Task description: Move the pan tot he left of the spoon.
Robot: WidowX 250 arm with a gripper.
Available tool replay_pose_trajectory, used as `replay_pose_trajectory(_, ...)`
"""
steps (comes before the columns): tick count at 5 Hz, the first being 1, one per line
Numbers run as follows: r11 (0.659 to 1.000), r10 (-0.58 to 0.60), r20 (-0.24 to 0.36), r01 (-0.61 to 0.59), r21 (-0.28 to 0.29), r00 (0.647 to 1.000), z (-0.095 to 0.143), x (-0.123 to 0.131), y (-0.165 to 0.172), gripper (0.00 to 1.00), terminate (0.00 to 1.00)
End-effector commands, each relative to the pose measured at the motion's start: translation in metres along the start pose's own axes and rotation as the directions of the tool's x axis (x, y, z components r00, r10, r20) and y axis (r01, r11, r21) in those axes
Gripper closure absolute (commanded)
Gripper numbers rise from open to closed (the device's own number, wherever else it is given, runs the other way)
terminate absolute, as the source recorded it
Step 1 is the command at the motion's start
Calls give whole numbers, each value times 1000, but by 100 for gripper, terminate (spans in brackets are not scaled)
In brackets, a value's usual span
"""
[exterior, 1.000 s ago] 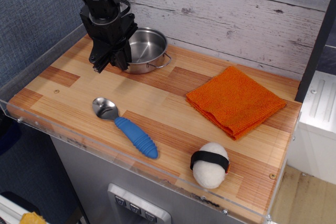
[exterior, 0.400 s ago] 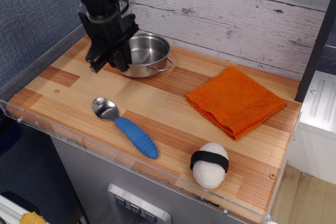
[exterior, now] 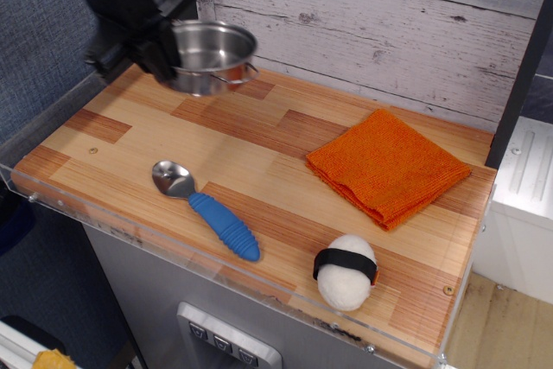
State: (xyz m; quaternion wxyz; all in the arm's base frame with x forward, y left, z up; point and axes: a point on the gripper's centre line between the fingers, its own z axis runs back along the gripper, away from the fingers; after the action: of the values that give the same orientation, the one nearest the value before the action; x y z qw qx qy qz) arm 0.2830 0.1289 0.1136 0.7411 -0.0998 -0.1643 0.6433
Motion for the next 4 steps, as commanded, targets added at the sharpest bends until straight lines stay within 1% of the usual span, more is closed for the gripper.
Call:
replay_pose_trajectory(1, 998, -25, 40, 27, -53, 999, 53, 13, 57, 100, 0)
replay_pose_trajectory(2, 999, -16, 58, 19, -48, 998, 53, 24, 79, 100, 0)
replay_pose_trajectory(3, 1000, 6, 86, -4, -28, 996, 46, 38, 95, 100, 0)
replay_pose_trajectory(4, 1000, 19, 111, -18, -10, 994, 36, 48, 102, 100, 0)
